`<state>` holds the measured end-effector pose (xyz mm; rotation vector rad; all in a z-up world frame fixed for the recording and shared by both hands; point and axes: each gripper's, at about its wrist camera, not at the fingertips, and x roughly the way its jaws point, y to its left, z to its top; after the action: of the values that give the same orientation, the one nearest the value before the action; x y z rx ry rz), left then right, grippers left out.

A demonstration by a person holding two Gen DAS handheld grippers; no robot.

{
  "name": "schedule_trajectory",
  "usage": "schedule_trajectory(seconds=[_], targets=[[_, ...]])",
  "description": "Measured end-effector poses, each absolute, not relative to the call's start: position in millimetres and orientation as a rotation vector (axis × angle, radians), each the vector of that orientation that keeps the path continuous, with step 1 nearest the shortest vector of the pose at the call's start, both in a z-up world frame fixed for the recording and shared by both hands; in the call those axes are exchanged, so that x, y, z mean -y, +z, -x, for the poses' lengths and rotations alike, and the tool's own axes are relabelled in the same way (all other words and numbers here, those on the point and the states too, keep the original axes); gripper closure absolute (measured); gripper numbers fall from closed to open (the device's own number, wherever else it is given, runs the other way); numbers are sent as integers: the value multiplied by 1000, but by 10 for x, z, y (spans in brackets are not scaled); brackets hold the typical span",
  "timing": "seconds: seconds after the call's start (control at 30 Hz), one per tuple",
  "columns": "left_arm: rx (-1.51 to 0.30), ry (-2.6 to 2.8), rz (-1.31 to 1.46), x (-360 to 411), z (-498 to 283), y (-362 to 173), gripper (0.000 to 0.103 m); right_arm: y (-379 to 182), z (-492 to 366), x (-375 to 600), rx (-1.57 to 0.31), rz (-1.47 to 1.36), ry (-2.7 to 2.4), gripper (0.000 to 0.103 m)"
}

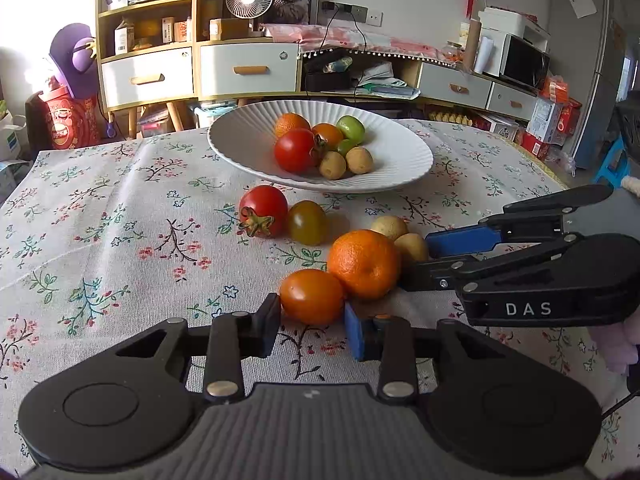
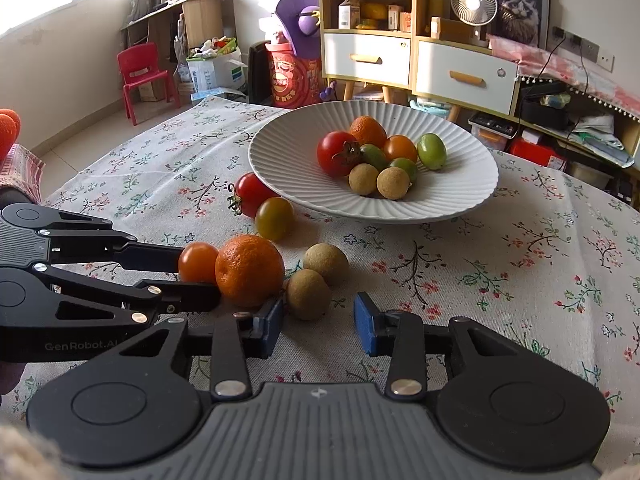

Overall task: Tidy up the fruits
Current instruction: 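Grasp the orange tomato with the left gripper while the right grasps a brown kiwi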

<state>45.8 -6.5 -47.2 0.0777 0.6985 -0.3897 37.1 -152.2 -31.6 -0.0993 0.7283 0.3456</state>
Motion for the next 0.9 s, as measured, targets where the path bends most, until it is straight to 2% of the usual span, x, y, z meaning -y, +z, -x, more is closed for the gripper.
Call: schedule_trajectory(seconds=[0.27, 0.9], targets=[[-707, -392, -76, 64, -462, -464, 76, -305, -369, 1503, -730, 92, 363, 81], [-754, -411, -49, 58, -425, -353, 76, -201, -309, 1530, -736, 73, 371, 81]])
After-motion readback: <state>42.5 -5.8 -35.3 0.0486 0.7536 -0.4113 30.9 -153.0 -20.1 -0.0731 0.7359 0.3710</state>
